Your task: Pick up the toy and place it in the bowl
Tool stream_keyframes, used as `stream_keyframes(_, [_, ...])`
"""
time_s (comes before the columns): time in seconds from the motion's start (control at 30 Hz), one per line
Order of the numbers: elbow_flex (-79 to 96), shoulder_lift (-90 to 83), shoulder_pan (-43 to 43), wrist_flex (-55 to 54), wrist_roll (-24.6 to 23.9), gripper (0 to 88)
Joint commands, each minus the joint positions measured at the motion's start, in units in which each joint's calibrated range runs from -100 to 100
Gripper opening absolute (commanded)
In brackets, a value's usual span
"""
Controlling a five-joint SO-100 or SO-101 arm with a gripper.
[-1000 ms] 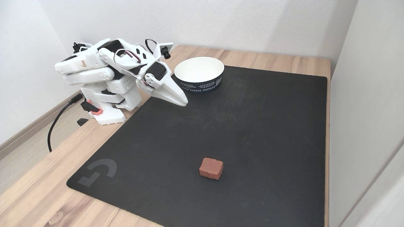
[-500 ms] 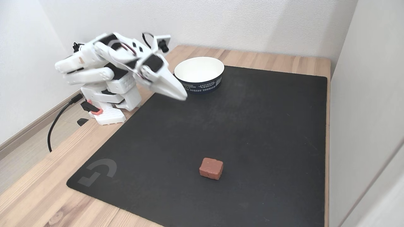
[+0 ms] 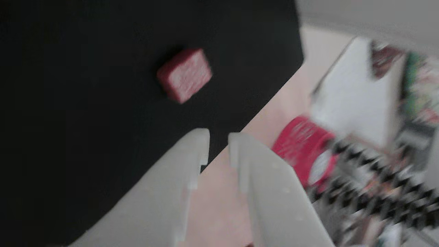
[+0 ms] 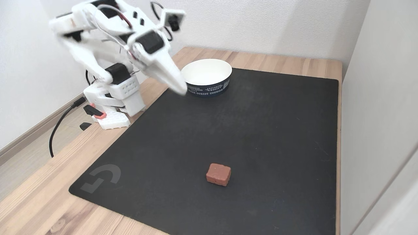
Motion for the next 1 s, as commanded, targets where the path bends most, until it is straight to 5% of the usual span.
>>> stream_keyframes(0.0, [-9.7, 11.7, 5.2, -1.0, 0.1, 2.2])
stream_keyframes(0.97, [-55.3, 67.8, 9.3, -0.1, 0.2, 2.2])
